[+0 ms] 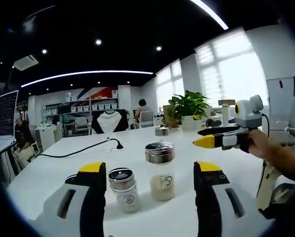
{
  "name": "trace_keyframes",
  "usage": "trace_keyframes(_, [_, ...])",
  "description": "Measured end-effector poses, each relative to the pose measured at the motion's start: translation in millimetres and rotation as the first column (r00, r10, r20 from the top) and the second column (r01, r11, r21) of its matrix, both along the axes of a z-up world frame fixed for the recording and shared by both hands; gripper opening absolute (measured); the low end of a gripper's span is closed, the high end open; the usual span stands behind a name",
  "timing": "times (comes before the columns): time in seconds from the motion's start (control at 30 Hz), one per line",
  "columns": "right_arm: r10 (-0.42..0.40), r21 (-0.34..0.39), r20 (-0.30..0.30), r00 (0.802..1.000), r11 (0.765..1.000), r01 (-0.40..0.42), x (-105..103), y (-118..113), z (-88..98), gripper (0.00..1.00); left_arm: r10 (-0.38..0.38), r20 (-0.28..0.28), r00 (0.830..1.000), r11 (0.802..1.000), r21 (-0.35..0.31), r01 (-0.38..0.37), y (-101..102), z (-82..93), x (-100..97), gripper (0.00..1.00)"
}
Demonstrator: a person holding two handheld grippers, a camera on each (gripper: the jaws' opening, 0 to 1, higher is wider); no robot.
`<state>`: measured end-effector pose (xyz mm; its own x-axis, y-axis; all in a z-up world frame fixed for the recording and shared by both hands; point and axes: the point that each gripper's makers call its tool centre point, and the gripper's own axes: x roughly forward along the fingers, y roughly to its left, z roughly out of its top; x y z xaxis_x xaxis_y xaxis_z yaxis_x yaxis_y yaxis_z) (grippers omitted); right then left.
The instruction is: Rotate the seasoning bottle until the label or dispensing opening points toward the visible target arrow and the bottle remains upright within the marked orientation range
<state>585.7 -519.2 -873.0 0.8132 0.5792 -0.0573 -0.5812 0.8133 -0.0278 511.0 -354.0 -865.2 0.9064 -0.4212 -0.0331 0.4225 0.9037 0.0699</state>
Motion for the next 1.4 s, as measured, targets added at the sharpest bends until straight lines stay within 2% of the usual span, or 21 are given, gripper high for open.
trace_keyframes(0.3, [0.011, -0.027, 0.009, 1.0, 1.0, -0.011, 17, 1, 3.1, 0.59, 0.021, -0.003, 1.0, 1.0, -0.011, -0.021, 7, -1.9, 4.9, 0.76])
trace_keyframes(0.57, [0.006, -0.034, 0.048, 0.999, 0.999, -0.004, 40, 3, 18.7, 0.57, 0.021, -0.011, 1.0, 1.0, 0.0, -0.021, 9, -3.9, 9.8, 0.76])
trace_keyframes(0.6, [0.004, -0.036, 0.056, 0.998, 0.999, -0.002, 51, 3, 20.9, 0.57, 0.02, -0.009, 1.0, 1.0, -0.003, -0.02, 9, -3.1, 10.1, 0.76])
trace_keyframes(0.73, [0.008, -0.039, 0.069, 0.998, 0.999, -0.005, 64, 3, 26.7, 0.56, 0.017, 0.037, 0.999, 0.999, -0.053, -0.015, 10, 8.3, 8.9, 0.75])
trace_keyframes(0.83, [0.004, -0.037, 0.073, 0.997, 0.999, -0.001, 73, 0, 31.2, 0.56, 0.024, 0.032, 0.999, 0.999, -0.026, -0.024, 12, 7.4, 10.3, 0.75])
trace_keyframes(1.1, [-0.005, -0.003, 0.086, 0.996, 1.0, 0.005, 103, -2, 45.5, 0.54, 0.028, 0.01, 1.0, 1.0, -0.008, -0.028, 16, 1.4, 13.6, 0.75])
trace_keyframes(1.2, [-0.004, -0.003, 0.079, 0.997, 1.0, 0.004, 113, 1, 44.2, 0.54, 0.043, 0.008, 0.999, 0.999, 0.02, -0.043, 21, -1.5, 15.3, 0.75])
trace_keyframes(1.4, [0.0, -0.032, 0.066, 0.998, 0.999, 0.002, 127, 5, 33.7, 0.54, 0.038, 0.009, 0.999, 0.999, 0.005, -0.038, 27, 2.6, 16.7, 0.75])
